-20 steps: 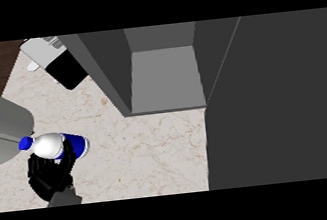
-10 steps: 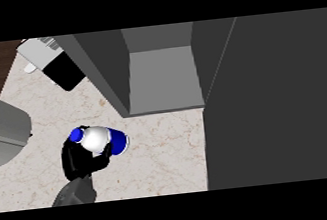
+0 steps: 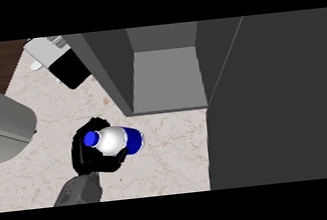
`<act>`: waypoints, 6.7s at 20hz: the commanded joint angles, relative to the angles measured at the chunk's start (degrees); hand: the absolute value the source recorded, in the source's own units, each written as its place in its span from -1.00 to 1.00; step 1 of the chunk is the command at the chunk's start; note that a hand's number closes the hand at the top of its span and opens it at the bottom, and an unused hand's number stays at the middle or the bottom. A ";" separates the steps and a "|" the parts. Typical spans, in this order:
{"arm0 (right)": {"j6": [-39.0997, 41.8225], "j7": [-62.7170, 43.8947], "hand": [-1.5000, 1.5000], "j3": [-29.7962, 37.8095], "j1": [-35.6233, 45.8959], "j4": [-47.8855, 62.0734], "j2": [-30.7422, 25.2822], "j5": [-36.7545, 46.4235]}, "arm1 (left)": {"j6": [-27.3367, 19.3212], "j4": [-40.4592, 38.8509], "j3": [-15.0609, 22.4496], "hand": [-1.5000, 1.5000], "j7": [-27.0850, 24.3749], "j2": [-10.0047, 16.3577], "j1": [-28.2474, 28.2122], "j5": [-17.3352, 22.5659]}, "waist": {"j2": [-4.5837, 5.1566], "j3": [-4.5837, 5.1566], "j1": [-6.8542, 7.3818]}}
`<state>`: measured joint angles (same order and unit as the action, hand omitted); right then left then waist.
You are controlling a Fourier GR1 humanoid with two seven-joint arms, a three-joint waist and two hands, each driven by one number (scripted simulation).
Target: Pick up the bottled water, place it into the cabinet and close the cabinet
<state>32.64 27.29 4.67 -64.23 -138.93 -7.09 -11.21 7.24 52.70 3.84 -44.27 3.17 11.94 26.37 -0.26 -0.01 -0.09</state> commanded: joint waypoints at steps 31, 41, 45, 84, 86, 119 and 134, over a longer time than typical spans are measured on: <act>0.18 -6.43 -1.00 5.57 6.26 -3.12 0.06 -7.31 | -50.96 24.22 24.53 1.00 31.97 -3.17 26.58 -2.74 | 0.33 0.02 -1.11; 3.05 -6.09 -1.00 10.54 5.71 -4.47 -2.12 -12.02 | -49.44 9.70 22.26 1.00 30.49 -3.17 35.08 -0.67 | 0.42 0.04 -1.50; 1.25 -9.24 -1.00 9.85 7.87 -3.68 -1.86 -12.85 | -46.15 2.00 20.52 1.00 28.95 -1.93 37.78 -0.66 | 0.62 0.05 -1.37; 3.83 -9.97 -1.00 8.06 11.65 -2.33 -0.15 -9.76 | -35.35 -35.35 8.04 -1.00 9.64 -3.16 57.48 3.34 | 0.88 0.08 -2.62; 2.71 -11.63 -1.00 8.02 13.12 -2.82 -1.08 -10.42 | -32.13 -31.43 8.65 -1.00 9.35 -3.16 55.41 5.83 | 0.81 0.10 -2.61; 6.05 -19.42 1.00 2.84 14.52 -3.82 -8.08 -10.11 | -36.34 38.62 33.23 -1.00 23.34 5.43 2.91 2.94 | -0.16 0.05 1.16; 7.15 -27.16 1.00 -19.76 14.17 -12.34 -8.76 0.97 | -34.40 55.34 30.58 -1.00 21.14 16.91 -14.65 3.30 | -0.29 0.21 0.71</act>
<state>40.91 5.03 -12.14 -49.14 -138.01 -15.06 -17.19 -27.07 103.56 34.55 -22.62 18.01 1.89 29.54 -0.39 0.18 0.51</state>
